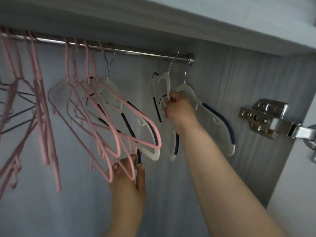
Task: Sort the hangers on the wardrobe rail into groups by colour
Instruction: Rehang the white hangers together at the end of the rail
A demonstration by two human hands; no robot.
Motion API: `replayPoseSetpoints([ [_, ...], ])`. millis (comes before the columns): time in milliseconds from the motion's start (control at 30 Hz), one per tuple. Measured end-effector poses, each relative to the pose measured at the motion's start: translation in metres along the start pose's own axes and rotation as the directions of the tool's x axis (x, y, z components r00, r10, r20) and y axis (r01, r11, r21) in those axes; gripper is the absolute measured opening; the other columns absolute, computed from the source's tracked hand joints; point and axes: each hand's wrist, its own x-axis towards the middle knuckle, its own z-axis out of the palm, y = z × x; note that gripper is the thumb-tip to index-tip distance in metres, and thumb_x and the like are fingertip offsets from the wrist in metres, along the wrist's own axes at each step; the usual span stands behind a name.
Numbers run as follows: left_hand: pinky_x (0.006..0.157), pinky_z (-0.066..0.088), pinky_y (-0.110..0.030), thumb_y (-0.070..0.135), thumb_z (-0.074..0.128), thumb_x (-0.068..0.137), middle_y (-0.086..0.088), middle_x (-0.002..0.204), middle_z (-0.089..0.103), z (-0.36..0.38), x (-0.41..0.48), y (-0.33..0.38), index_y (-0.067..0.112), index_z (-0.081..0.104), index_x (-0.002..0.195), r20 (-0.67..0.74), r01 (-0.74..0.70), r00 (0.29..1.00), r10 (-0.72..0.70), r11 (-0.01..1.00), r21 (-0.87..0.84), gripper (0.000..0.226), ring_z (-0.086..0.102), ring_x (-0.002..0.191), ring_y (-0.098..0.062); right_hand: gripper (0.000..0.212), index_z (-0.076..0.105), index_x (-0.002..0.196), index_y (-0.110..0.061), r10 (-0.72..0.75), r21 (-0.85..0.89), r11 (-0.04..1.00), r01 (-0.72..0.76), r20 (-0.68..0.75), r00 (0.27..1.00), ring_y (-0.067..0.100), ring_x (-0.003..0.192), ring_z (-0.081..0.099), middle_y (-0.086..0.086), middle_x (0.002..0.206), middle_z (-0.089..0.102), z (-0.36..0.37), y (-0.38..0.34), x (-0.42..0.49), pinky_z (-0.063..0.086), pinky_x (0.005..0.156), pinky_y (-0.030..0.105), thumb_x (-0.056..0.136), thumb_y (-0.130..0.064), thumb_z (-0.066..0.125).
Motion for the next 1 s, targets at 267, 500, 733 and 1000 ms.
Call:
replayPoseSetpoints([
  [267, 0.08, 0.034, -0.008, 0.034, 0.05, 0.09, -0.004, 0.099, 0.057, 0.009, -0.009, -0.007, 0.02, 0.05, 0.122, 0.011, 0.04, 0.999, -0.039, 0.998, -0.056, 0.035, 0.044, 0.089, -0.005, 0.024, 0.05, 0.112, 0.002, 0.081, -0.168, 0.984, -0.065, 0.089, 0.993, 0.021, 0.082, 0.048, 0.011, 0.096, 0.047, 0.001, 0.014, 0.02, 0.043, 0.063, 0.02, 0.095, -0.003, 0.035],
  [500, 0.083, 0.045, -0.027, 0.054, 0.028, 0.083, -0.014, 0.107, 0.057, 0.014, -0.011, 0.0, 0.043, 0.039, 0.123, 0.037, 0.082, 0.996, -0.08, 0.996, -0.032, 0.043, 0.053, 0.095, -0.025, 0.042, 0.048, 0.13, 0.001, -0.599, -0.609, 0.65, 0.455, -0.042, 0.799, 0.032, 0.121, 0.049, 0.02, 0.134, 0.05, 0.005, -0.001, -0.042, 0.03, 0.101, 0.021, 0.088, 0.002, 0.043],
  [733, 0.08, 0.034, -0.005, 0.032, 0.041, 0.084, -0.002, 0.095, 0.053, 0.012, -0.013, 0.011, 0.017, 0.045, 0.126, 0.025, 0.101, 0.995, -0.1, 0.993, -0.065, 0.044, 0.048, 0.087, -0.002, 0.032, 0.051, 0.121, -0.01, -0.096, -0.214, 0.952, 0.22, 0.475, 0.875, 0.015, 0.094, 0.057, 0.007, 0.109, 0.061, 0.036, -0.009, -0.086, 0.044, 0.079, 0.021, 0.098, -0.027, 0.037],
  [1000, 0.087, 0.04, -0.02, 0.033, 0.035, 0.085, 0.017, 0.106, 0.039, -0.005, -0.014, 0.025, 0.037, 0.036, 0.122, 0.124, -0.001, 0.992, 0.006, 0.999, -0.033, 0.037, 0.049, 0.098, -0.007, 0.032, 0.051, 0.124, -0.003, -0.139, 0.056, 0.99, 0.13, 0.213, 0.967, 0.015, 0.091, 0.052, 0.004, 0.1, 0.055, 0.046, -0.002, -0.082, 0.041, 0.085, 0.025, 0.098, -0.01, 0.034],
])
